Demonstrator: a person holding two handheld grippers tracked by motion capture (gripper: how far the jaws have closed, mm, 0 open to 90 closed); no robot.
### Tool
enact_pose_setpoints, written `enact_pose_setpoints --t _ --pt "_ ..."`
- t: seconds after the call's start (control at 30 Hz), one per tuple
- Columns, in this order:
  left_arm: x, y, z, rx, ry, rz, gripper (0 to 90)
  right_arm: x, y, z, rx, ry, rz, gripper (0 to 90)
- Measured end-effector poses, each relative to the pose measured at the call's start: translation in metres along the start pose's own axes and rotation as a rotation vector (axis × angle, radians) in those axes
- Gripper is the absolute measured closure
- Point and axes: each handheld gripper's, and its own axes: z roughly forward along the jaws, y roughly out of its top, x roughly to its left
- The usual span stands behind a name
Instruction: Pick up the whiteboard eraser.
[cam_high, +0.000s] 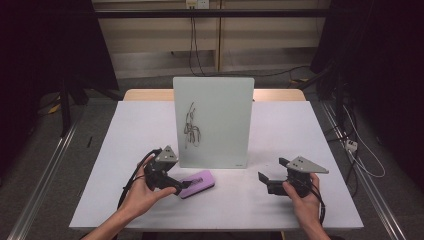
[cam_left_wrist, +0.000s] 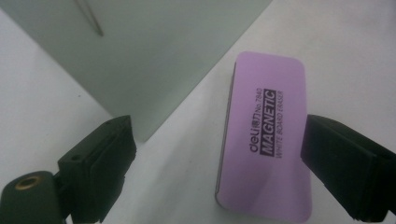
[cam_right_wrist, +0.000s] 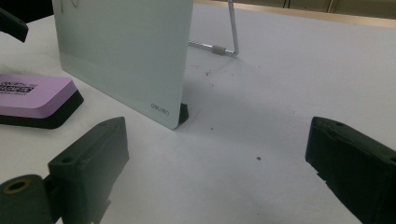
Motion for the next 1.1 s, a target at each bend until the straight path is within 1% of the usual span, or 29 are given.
enact_pose_setpoints --t 0.03,0.1,0.17,0.2,0.23,0.27,0.3,0.33,0.37,0.4,0.47,0.5,0.53,0.57,0.6,0.63,0.67,0.7,0.73,0.77,0.8,0.83,0.97,1.0,1.03,1.1 --pt "0.0 0.002 0.001 0.006 -0.011 0.004 10.4 0.0 0.0 0.0 -0.002 0.0 0.0 5.9" --pt "-0.001 0.006 0.005 0.017 -0.012 0.009 10.7 0.0 0.0 0.0 -0.002 0.0 0.001 5.9" --pt "-0.002 0.009 0.009 0.032 -0.035 0.027 12.9 0.0 0.0 0.0 -0.001 0.003 0.002 5.9" --pt "-0.002 0.011 0.011 0.055 -0.045 0.06 13.9 0.0 0.0 0.001 -0.001 0.004 -0.001 5.9" --pt "-0.004 0.012 0.014 0.056 -0.048 0.064 13.9 0.0 0.0 0.001 -0.001 0.004 -0.001 5.9" --pt "-0.007 0.017 0.018 0.087 -0.068 0.098 15.0 0.001 0.0 0.001 0.0 0.008 -0.002 5.9" --pt "-0.007 0.017 0.018 0.087 -0.068 0.098 16.1 0.001 0.0 0.0 0.0 0.01 -0.003 5.9" --pt "-0.012 0.019 0.022 0.061 -0.072 0.049 16.1 0.001 0.0 0.0 0.0 0.01 -0.003 5.9" --pt "-0.01 0.022 0.022 0.096 -0.075 0.107 18.1 0.001 0.0 0.0 -0.001 0.011 -0.003 5.9" --pt "-0.013 0.024 0.024 0.081 -0.077 0.077 18.8 0.0 0.0 0.0 -0.001 0.012 -0.003 5.9" --pt "-0.014 0.028 0.026 0.119 -0.083 0.114 19.7 0.0 0.0 0.0 -0.001 0.012 -0.004 5.9" --pt "-0.015 0.027 0.028 0.113 -0.079 0.105 20.3 0.001 0.0 0.0 0.0 0.014 -0.003 5.9" --pt "-0.016 0.026 0.03 0.114 -0.081 0.106 20.3 0.001 0.0 0.0 0.0 0.014 -0.003 5.9" --pt "-0.016 0.025 0.032 0.126 -0.083 0.108 20.4 0.001 0.0 0.0 0.004 0.013 -0.005 5.9" --pt "-0.017 0.023 0.033 0.133 -0.091 0.11 22.5 0.001 0.0 0.0 0.01 0.012 -0.008 5.9" --pt "-0.018 0.023 0.032 0.14 -0.063 0.118 27.2 0.002 0.0 0.0 0.011 0.012 -0.009 5.9" --pt "-0.019 0.022 0.034 0.122 -0.08 0.117 28.4 0.002 0.0 0.0 0.011 0.015 -0.008 5.9" --pt "-0.02 0.022 0.035 0.129 -0.091 0.131 28.8 0.002 0.0 0.001 0.012 0.015 -0.011 5.9" --pt "-0.02 0.022 0.035 0.145 -0.106 0.135 28.8 0.002 0.0 0.001 0.012 0.015 -0.011 5.9" --pt "-0.02 0.022 0.035 0.144 -0.112 0.139 29.0 0.002 0.0 0.001 0.012 0.016 -0.011 5.9" --pt "-0.021 0.021 0.036 0.15 -0.107 0.135 30.8 0.002 0.0 0.001 0.011 0.016 -0.012 5.9" --pt "-0.02 0.021 0.036 0.157 -0.108 0.141 32.2 0.002 0.0 0.0 0.009 0.016 -0.011 5.8" --pt "-0.019 0.02 0.037 0.161 -0.118 0.138 34.9 0.002 0.0 0.0 0.012 0.015 -0.012 5.8" --pt "-0.019 0.02 0.037 0.162 -0.12 0.142 37.6 0.002 -0.001 0.001 0.013 0.016 -0.014 5.8" --pt "-0.021 0.021 0.036 0.185 -0.088 0.157 37.6 0.002 -0.001 0.001 0.013 0.016 -0.014 5.8" --pt "-0.02 0.02 0.038 0.184 -0.106 0.157 38.6 0.002 -0.001 0.0 0.011 0.016 -0.015 5.8"
